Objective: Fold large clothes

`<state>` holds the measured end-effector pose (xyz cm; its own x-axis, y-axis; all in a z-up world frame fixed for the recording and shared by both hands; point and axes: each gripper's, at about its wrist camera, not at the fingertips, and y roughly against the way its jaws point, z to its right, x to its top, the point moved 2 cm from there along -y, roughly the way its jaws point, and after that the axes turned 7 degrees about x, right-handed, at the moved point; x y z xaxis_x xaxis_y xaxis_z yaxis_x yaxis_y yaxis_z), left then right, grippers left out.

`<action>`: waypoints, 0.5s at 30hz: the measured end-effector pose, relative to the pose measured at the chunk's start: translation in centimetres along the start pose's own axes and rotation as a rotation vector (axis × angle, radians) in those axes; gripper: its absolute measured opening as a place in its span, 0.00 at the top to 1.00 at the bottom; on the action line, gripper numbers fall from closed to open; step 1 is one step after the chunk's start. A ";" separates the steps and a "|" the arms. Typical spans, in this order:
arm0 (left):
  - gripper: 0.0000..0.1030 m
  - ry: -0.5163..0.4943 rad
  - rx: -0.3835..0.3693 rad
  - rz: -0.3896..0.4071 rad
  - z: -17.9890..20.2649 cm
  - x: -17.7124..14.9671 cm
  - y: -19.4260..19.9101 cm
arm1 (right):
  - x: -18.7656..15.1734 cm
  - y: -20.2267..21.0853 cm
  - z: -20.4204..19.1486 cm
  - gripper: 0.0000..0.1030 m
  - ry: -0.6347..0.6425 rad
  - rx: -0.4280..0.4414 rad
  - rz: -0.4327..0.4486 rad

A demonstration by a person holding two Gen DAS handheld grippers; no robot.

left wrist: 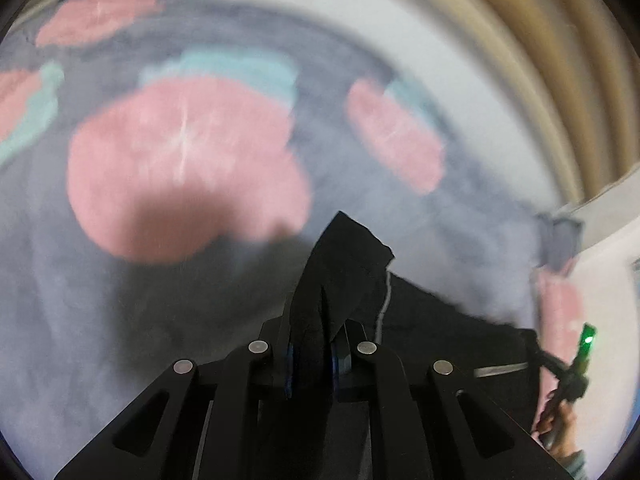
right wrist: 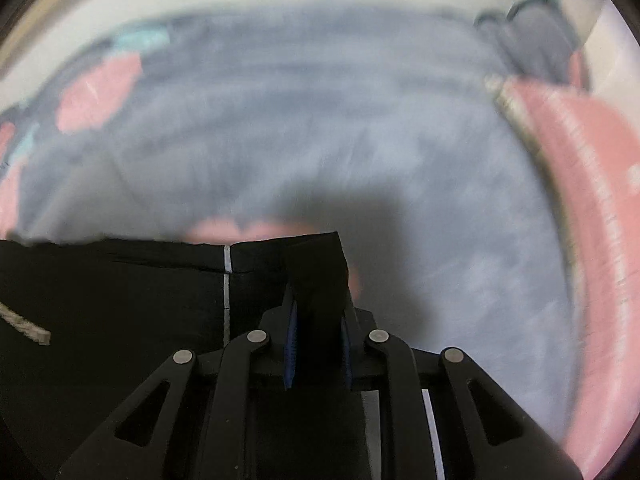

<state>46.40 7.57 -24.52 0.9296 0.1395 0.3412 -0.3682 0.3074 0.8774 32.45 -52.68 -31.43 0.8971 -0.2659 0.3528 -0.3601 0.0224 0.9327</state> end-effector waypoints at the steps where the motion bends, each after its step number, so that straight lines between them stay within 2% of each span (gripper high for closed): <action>1: 0.87 0.014 0.009 -0.048 -0.6 -0.4 -1.9 | -0.5 -1.4 -0.2 0.82 0.005 0.005 -0.033; 4: 0.81 0.037 0.013 -0.085 -1.5 -1.0 -4.4 | -0.9 -2.7 -0.8 0.81 0.035 -0.026 -0.048; 5: 0.74 0.040 0.020 -0.095 -1.7 -1.0 -4.8 | -0.8 -2.7 -0.8 0.80 0.035 -0.024 -0.057; 6: 0.71 0.043 0.024 -0.101 -1.7 -0.9 -4.8 | -0.7 -2.7 -0.7 0.79 0.034 -0.019 -0.065; 9: 0.64 0.055 -0.024 -0.135 -2.5 -0.5 -4.1 | -0.3 -1.3 0.0 0.69 0.029 -0.014 -0.074; 11: 0.63 0.086 -0.097 -0.138 -3.7 -0.1 -2.2 | -0.5 1.4 0.5 0.69 0.005 0.046 -0.041; 13: 0.63 0.081 -0.150 -0.087 -4.5 0.2 1.2 | -1.2 4.5 0.7 0.66 -0.012 0.091 0.004; 14: 0.63 0.055 -0.128 -0.067 -4.5 0.2 2.6 | -1.7 6.0 0.6 0.57 -0.016 0.108 0.023; 15: 0.63 0.015 -0.073 -0.042 -4.3 0.2 4.2 | -2.4 7.7 0.4 0.49 -0.017 0.131 0.048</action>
<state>44.95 12.93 -22.18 0.9440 0.1391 0.2994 -0.3300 0.3812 0.8636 27.42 -52.20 -25.16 0.8738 -0.2844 0.3946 -0.4341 -0.0901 0.8964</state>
